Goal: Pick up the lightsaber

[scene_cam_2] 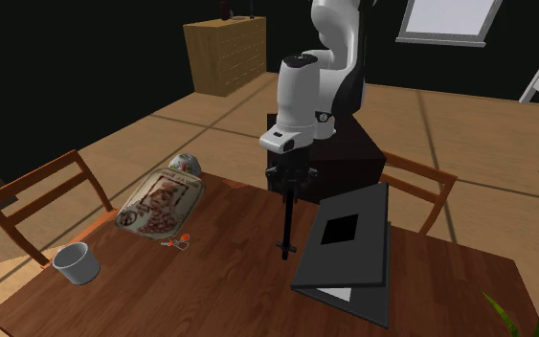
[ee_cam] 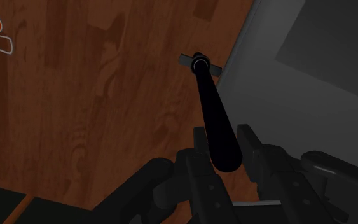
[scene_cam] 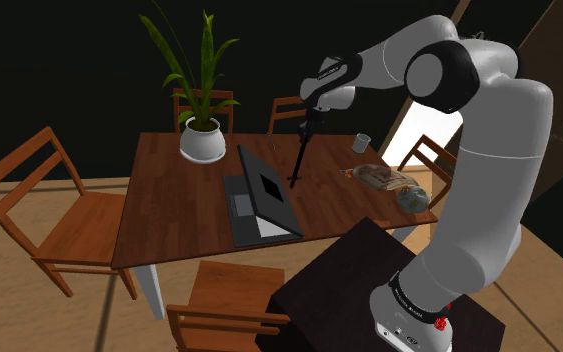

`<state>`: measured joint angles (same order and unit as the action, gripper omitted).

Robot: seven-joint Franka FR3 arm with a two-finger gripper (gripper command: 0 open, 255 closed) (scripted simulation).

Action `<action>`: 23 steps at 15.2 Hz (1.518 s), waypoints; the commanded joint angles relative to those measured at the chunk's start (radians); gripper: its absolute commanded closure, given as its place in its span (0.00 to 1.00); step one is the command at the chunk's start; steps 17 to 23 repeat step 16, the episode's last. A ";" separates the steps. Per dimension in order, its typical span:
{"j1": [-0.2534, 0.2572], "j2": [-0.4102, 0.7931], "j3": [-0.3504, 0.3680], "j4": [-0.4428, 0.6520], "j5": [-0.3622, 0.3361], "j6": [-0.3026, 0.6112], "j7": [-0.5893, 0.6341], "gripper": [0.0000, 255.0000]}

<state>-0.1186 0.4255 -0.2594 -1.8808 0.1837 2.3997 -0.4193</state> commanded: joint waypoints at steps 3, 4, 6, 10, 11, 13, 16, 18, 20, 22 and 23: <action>0.004 -0.028 -0.007 0.010 -0.012 -0.037 0.008 1.00; 0.005 -0.036 -0.009 0.013 -0.016 -0.048 0.011 1.00; 0.008 -0.050 -0.012 0.021 -0.022 -0.069 0.015 1.00; 0.011 -0.078 -0.018 0.038 -0.035 -0.113 0.024 1.00; 0.012 -0.084 -0.019 0.043 -0.038 -0.124 0.026 1.00; 0.014 -0.096 -0.021 0.054 -0.043 -0.147 0.030 1.00; 0.014 -0.103 -0.023 0.061 -0.046 -0.160 0.032 1.00; 0.014 -0.103 -0.023 0.061 -0.046 -0.160 0.032 1.00; 0.014 -0.103 -0.023 0.061 -0.046 -0.160 0.032 1.00; 0.014 -0.103 -0.023 0.061 -0.046 -0.160 0.032 1.00; 0.014 -0.103 -0.023 0.061 -0.046 -0.160 0.032 1.00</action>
